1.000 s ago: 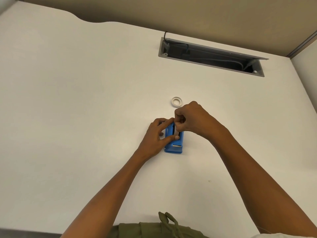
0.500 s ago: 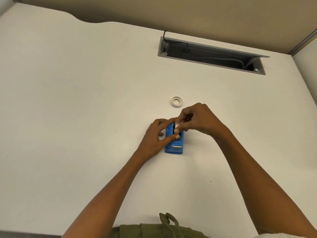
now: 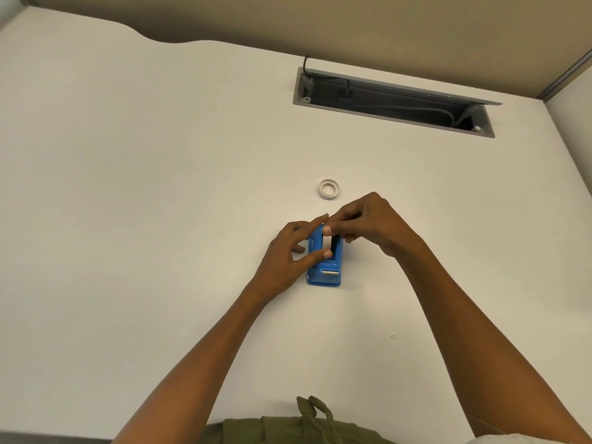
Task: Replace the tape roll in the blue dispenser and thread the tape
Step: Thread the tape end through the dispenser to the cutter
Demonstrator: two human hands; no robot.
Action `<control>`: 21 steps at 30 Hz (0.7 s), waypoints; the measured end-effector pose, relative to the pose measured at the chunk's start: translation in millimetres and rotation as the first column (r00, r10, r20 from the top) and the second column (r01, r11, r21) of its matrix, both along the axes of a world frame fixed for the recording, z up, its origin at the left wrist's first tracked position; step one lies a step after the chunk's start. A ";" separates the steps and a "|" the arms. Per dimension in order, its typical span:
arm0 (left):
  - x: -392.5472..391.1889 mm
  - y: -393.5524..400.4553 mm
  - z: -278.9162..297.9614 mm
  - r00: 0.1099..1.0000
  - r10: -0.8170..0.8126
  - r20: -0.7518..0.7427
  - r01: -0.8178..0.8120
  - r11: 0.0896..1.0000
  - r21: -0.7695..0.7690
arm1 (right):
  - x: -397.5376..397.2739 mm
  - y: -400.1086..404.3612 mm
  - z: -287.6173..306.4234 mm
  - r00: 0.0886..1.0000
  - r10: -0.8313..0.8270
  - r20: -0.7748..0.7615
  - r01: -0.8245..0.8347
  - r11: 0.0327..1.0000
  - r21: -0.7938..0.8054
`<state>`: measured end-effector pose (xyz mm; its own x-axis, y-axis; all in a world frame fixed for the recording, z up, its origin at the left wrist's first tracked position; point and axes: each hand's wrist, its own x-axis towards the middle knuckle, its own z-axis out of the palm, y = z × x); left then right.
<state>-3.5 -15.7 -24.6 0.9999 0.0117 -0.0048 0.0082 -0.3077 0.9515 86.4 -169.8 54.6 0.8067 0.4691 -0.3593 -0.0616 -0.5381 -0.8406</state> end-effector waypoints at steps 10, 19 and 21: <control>0.3 -1.9 -3.6 0.998 0.058 -0.021 -0.059 0.997 -0.042 | -17.0 -0.9 -10.7 0.975 -0.153 0.158 0.147 0.988 0.049; -1.4 1.1 -3.4 1.000 0.009 0.002 -0.009 1.000 0.005 | -18.8 -4.1 -0.2 0.971 0.054 0.233 -0.029 0.994 -0.108; -1.1 1.4 -3.0 1.000 -0.004 -0.008 0.005 1.000 0.014 | -17.1 -1.7 1.5 0.966 0.066 0.252 -0.030 0.989 -0.142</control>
<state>-4.6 -14.3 -27.5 0.9999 0.0073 -0.0127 0.0144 -0.3210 0.9470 69.2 -171.5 56.1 0.8576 0.4707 -0.2074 0.1742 -0.6452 -0.7439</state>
